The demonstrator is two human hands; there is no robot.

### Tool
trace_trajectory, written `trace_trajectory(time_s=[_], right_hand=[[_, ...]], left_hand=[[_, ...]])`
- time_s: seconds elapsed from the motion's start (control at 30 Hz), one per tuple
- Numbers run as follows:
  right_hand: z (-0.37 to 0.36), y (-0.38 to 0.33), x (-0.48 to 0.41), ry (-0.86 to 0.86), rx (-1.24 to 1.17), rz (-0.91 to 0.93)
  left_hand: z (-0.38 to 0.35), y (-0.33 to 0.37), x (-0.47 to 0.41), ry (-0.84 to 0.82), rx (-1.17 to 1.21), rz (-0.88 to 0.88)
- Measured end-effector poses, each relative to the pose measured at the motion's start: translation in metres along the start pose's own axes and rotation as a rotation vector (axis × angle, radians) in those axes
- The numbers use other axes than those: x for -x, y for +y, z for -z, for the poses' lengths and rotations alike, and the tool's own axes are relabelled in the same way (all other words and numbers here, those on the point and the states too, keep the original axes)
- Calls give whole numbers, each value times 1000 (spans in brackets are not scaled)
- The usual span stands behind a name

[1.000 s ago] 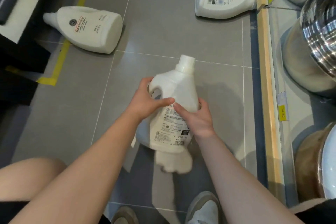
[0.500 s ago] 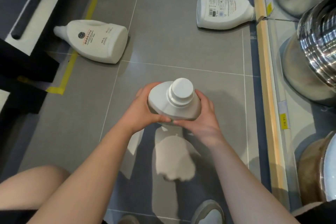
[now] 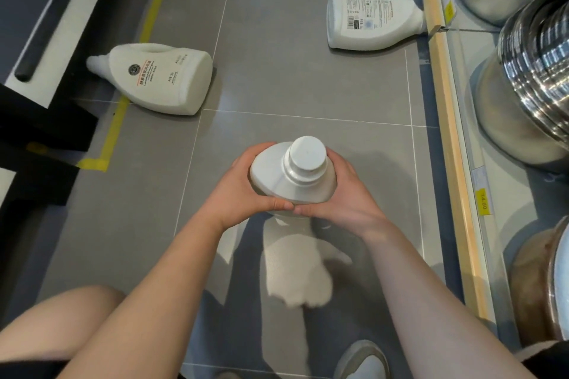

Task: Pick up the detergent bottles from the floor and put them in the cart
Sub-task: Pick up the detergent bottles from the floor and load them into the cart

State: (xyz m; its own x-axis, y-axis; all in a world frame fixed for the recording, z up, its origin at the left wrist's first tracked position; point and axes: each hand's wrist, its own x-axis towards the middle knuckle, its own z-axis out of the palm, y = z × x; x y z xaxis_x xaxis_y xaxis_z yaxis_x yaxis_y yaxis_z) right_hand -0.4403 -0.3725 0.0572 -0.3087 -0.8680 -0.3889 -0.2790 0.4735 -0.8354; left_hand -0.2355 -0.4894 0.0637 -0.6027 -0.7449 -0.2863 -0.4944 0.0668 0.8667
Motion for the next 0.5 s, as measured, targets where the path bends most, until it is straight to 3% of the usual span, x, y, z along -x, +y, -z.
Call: trace_trajectory(time_s=[0.5], right_hand=[[2, -5, 14, 70, -107, 3]], left_hand=[[8, 40, 12, -40, -45, 60]])
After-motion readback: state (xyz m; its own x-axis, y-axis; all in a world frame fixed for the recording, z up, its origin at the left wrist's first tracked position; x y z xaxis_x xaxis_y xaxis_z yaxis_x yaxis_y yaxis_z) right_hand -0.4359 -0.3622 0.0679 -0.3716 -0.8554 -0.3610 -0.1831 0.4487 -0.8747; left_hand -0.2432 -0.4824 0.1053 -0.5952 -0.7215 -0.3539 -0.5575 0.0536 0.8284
